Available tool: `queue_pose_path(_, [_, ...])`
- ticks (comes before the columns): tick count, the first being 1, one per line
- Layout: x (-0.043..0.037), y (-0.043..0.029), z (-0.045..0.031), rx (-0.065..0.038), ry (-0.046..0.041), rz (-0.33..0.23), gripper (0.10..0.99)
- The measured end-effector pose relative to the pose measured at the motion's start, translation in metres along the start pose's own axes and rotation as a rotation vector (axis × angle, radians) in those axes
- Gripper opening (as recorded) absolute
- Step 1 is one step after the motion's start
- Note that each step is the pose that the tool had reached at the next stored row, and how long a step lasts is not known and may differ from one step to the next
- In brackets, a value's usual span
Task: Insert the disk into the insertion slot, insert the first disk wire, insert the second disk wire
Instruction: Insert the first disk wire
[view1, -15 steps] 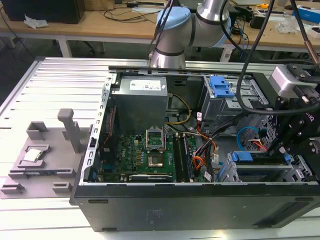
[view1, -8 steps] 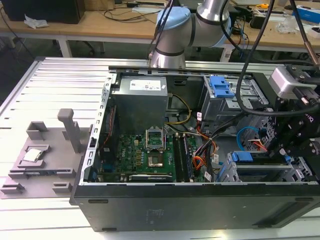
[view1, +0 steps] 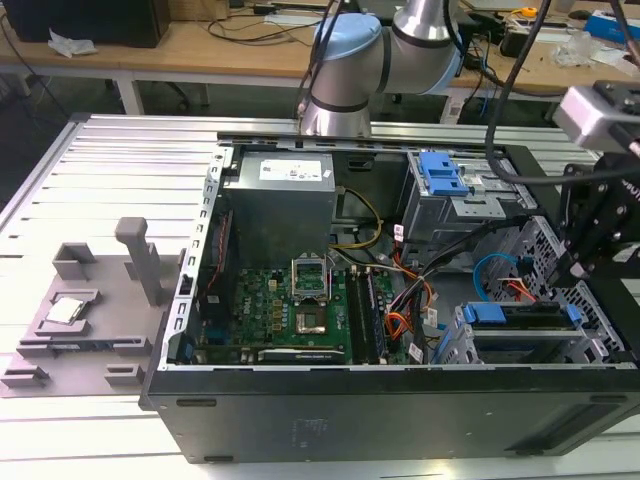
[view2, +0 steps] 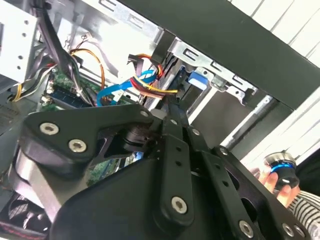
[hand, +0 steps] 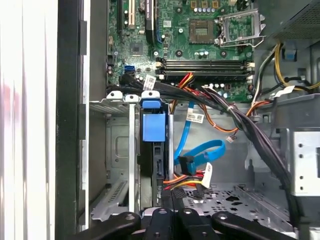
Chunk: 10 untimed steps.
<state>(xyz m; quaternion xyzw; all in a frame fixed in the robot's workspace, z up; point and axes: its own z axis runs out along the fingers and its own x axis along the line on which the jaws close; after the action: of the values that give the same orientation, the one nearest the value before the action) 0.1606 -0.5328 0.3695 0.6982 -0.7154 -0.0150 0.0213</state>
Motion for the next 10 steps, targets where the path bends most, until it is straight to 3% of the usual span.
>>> queue_pose_path(5, [0.0001, 0.0009, -0.0173, 0.000, 0.0006, 0.000, 0.106])
queue_pose_path(10, [0.0001, 0.0009, -0.0178, 0.000, 0.0004, 0.000, 0.106])
